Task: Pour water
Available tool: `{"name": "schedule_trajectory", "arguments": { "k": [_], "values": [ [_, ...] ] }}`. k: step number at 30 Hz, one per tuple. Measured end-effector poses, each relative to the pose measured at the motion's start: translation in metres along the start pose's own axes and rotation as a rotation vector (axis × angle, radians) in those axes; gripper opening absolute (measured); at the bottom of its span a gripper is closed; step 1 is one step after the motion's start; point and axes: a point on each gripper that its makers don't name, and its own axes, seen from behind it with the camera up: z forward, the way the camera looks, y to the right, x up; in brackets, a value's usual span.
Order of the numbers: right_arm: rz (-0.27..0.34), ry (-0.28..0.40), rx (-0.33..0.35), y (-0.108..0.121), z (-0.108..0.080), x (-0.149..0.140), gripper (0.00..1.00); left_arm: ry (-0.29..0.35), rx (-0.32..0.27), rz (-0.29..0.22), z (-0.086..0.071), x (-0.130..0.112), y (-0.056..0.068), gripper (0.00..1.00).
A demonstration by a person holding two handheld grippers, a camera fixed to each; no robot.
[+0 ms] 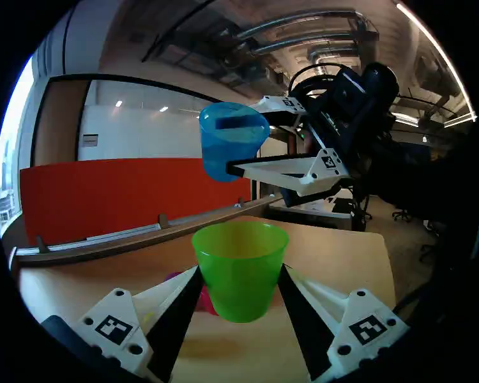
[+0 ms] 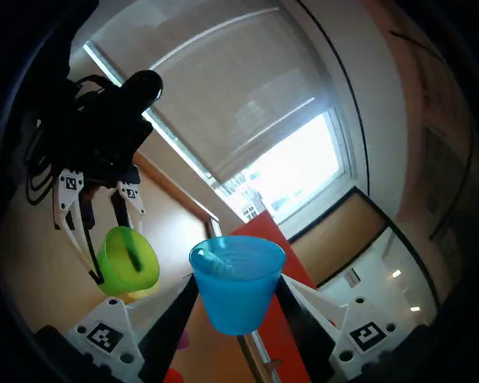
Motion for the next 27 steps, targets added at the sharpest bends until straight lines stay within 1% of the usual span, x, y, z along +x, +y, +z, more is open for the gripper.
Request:
{"name": "schedule_trajectory", "arguments": {
  "k": [6, 12, 15, 27],
  "values": [
    [-0.027, -0.003, 0.002, 0.0019, -0.0004, 0.0000, 0.86, 0.000, -0.002, 0.001, 0.0011, -0.0001, 0.0008, 0.80],
    [-0.077, -0.014, 0.007, 0.0011, -0.0001, -0.0009, 0.86, 0.001, -0.003, 0.000, 0.0028, -0.0006, 0.0004, 0.80],
    [-0.092, -0.017, 0.007, 0.0008, 0.0008, -0.0013, 0.86, -0.001, -0.003, 0.001, 0.0035, -0.0010, 0.0002, 0.80],
    [-0.121, -0.019, 0.000, 0.0027, 0.0030, -0.0002, 0.86, 0.000, -0.007, 0.003, 0.0057, 0.0003, 0.0026, 0.80]
  ]
}}
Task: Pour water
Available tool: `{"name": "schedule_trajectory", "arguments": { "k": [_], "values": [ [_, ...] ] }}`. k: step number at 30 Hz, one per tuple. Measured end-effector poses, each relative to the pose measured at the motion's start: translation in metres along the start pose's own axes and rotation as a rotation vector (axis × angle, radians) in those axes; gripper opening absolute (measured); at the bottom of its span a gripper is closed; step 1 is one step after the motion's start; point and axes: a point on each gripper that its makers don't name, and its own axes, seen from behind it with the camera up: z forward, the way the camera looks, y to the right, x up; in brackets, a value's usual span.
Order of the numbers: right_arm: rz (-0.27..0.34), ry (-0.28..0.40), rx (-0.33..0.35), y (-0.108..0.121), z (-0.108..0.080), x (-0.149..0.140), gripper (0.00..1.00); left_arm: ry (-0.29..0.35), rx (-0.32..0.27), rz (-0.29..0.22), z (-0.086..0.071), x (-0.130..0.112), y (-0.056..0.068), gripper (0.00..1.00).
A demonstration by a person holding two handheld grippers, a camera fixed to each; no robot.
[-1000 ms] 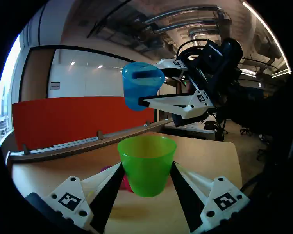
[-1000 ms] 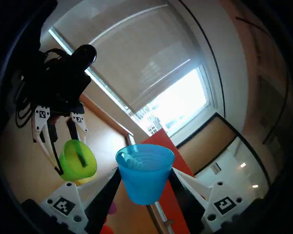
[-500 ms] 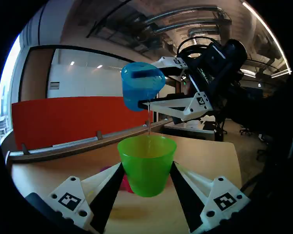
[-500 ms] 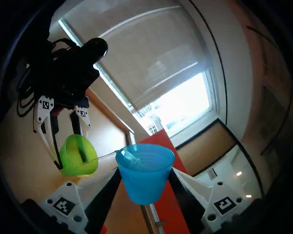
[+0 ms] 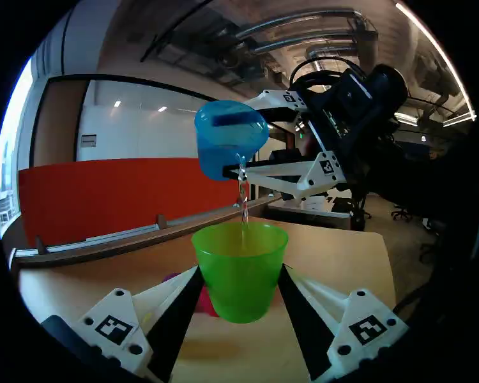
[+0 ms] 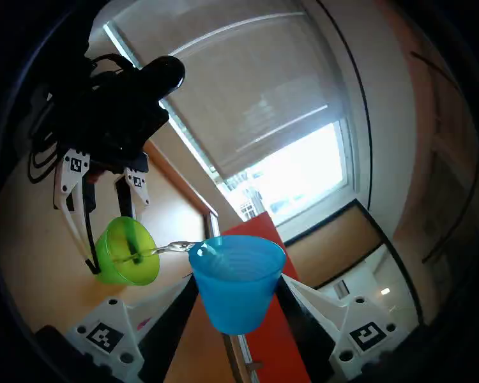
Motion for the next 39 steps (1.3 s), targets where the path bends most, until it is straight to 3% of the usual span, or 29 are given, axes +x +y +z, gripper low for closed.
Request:
{"name": "schedule_trajectory", "arguments": {
  "k": [39],
  "values": [
    [-0.116, 0.002, -0.025, 0.011, 0.001, 0.012, 0.86, 0.012, -0.002, 0.004, 0.000, 0.003, 0.005, 0.80]
  ]
}}
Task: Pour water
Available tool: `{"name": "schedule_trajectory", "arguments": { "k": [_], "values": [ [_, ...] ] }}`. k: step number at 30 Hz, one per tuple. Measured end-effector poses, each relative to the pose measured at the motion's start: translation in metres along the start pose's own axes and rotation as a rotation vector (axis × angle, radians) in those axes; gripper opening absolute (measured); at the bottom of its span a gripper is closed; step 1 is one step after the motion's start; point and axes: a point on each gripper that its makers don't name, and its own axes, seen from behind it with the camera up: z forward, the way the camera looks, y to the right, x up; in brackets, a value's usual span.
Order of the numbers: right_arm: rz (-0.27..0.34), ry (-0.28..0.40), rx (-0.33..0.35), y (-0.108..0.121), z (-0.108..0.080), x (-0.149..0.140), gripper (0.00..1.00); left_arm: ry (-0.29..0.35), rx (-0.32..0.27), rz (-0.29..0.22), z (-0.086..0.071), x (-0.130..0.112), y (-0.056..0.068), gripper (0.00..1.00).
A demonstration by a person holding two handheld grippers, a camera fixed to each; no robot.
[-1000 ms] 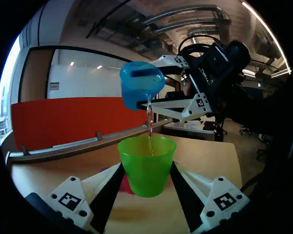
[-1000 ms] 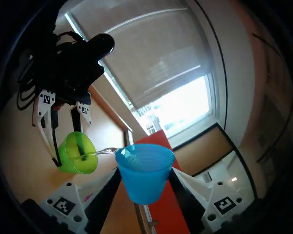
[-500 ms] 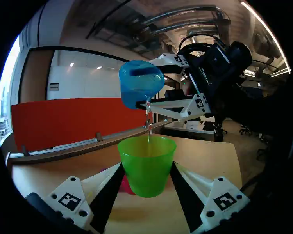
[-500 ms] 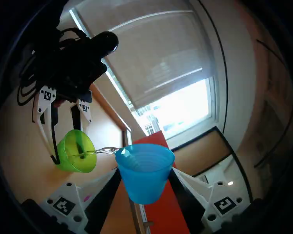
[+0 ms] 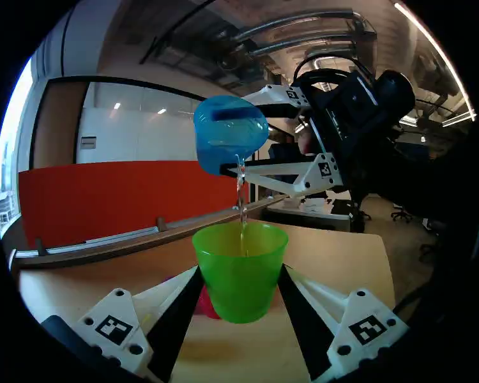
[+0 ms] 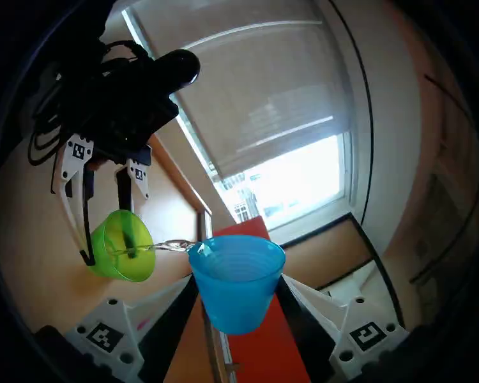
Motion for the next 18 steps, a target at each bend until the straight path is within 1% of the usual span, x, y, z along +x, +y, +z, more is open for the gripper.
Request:
{"name": "schedule_trajectory", "arguments": {
  "k": [6, 18],
  "values": [
    [-0.020, 0.003, -0.001, 0.0003, -0.0004, 0.0025, 0.86, -0.001, -0.001, 0.007, -0.0002, -0.0001, 0.0017, 0.80],
    [-0.053, 0.004, -0.012, 0.0039, -0.0025, 0.0064, 0.86, 0.001, -0.002, 0.005, -0.0008, 0.0005, 0.0024, 0.80]
  ]
}}
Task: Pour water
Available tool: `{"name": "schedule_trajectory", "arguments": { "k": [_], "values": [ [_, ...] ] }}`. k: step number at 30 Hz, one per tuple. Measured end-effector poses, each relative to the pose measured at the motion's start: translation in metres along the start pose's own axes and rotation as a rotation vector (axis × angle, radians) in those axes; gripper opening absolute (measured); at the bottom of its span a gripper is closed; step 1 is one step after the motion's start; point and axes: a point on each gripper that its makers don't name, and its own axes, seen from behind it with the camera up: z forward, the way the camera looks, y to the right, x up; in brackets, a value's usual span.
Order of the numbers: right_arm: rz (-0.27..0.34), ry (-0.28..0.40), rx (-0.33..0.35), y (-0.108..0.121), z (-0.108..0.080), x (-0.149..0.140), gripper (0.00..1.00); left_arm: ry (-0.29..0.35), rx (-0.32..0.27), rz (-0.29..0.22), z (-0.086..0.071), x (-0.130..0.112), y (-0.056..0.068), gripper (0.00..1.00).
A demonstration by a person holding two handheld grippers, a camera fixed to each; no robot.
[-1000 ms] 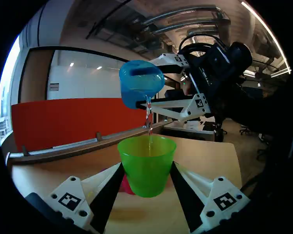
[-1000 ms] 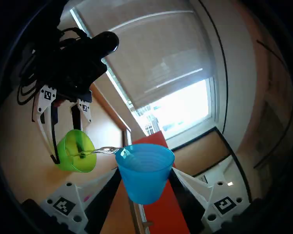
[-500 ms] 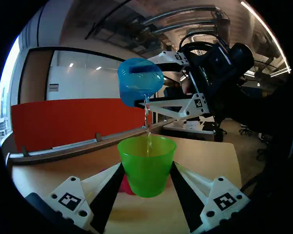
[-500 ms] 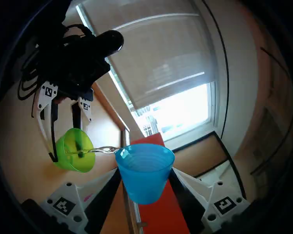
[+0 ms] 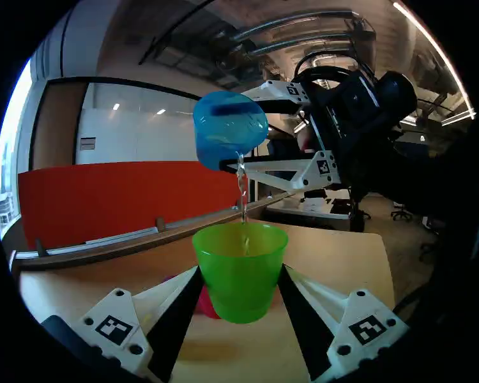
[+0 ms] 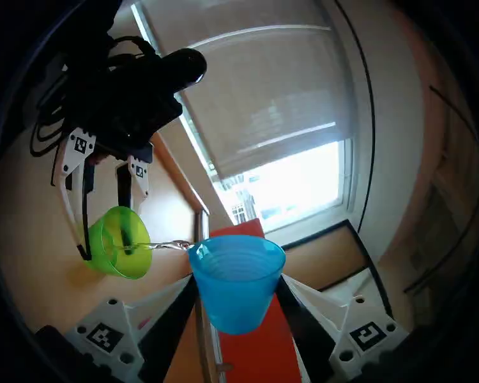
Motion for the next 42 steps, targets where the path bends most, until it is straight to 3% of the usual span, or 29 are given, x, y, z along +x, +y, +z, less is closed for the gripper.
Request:
{"name": "schedule_trajectory", "arguments": {
  "k": [42],
  "values": [
    [-0.131, -0.006, -0.036, 0.016, -0.004, 0.001, 0.86, 0.003, -0.014, 0.004, 0.005, 0.002, 0.007, 0.80]
  ]
}}
